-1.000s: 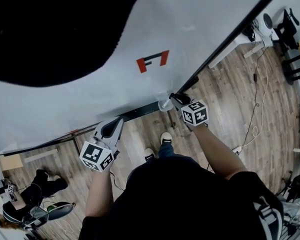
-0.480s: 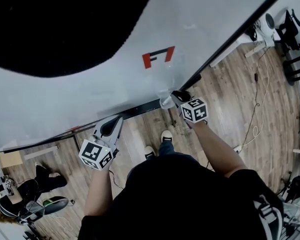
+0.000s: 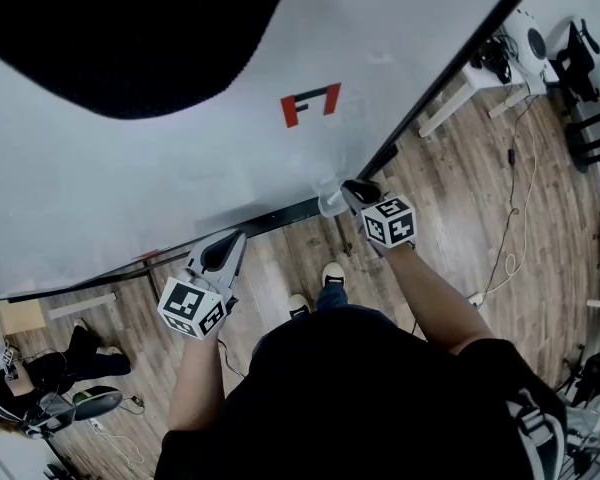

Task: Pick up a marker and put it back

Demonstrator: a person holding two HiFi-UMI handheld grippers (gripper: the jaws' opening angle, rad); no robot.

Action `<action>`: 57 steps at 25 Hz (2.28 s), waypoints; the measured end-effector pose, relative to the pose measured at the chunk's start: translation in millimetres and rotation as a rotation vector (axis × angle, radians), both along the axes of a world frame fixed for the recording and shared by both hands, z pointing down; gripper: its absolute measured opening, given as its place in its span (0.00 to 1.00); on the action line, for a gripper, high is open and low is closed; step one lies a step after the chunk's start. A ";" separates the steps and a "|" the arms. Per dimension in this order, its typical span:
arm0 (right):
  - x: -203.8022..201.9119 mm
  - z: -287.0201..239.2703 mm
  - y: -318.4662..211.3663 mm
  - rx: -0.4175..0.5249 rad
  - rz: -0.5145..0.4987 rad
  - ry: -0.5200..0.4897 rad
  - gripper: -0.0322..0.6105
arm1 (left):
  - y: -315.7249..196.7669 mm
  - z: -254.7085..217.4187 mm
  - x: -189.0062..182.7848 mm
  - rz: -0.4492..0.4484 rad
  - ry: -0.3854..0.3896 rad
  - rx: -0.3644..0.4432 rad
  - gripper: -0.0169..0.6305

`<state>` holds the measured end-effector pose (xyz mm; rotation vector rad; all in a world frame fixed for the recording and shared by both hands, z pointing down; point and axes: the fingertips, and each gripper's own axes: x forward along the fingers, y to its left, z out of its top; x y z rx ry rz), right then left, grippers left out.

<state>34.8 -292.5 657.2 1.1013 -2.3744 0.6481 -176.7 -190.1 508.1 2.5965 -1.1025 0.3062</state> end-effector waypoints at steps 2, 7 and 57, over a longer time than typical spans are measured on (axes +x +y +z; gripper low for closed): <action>-1.4 -7.5 0.5 0.015 -0.008 -0.006 0.15 | 0.9 -2.9 1.3 -0.002 -0.001 0.009 0.05; -2.5 -31.9 1.2 0.062 -0.028 -0.013 0.15 | 3.2 -13.4 5.4 -0.006 -0.005 0.038 0.05; 88.1 -134.6 51.3 0.214 -0.063 -0.047 0.15 | 22.7 -50.9 64.9 -0.030 -0.011 0.134 0.05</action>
